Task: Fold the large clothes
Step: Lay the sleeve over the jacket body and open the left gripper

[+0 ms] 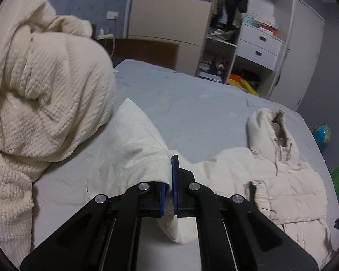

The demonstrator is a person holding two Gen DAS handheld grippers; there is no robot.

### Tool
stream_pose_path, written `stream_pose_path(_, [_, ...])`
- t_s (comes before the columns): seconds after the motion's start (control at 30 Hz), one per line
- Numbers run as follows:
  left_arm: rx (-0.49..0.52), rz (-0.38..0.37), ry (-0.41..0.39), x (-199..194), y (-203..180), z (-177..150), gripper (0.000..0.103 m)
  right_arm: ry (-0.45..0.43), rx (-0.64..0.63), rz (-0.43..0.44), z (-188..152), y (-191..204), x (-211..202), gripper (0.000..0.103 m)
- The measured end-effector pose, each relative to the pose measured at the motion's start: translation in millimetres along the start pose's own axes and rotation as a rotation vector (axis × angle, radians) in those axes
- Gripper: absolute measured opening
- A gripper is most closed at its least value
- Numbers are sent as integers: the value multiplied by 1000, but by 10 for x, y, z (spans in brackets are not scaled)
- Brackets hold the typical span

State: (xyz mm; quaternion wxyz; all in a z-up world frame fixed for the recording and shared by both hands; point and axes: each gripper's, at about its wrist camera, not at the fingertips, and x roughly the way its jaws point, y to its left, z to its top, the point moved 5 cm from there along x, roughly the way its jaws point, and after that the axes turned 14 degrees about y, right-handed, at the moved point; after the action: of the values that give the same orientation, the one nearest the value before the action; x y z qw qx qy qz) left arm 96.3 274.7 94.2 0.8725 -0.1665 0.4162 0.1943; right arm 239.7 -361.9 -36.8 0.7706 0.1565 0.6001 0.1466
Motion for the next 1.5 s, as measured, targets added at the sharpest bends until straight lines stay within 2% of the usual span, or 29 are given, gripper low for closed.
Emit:
stream_pose_path(0.6, [14,-54,-14,-275,-330,-81,5,2,8,30,5,-24,-20,83])
stream_pose_path(0.83, [105,-122,-25,-355,-885,-133,5,6,6,36,3,-20,-10,83])
stream_pose_path(1.07, [216,-215,0,-308,-1697,-258,5,0,13,58,-2,-38,-35,83])
stream_pose_path(1.3, [316,-225,80,99,-2432,-501,5,-7,20,78,7,-54,-54,83])
stream_pose_path(1.5, [360,-223,165,486,-2803,-813,8,-13,29,96,11,-76,-68,83])
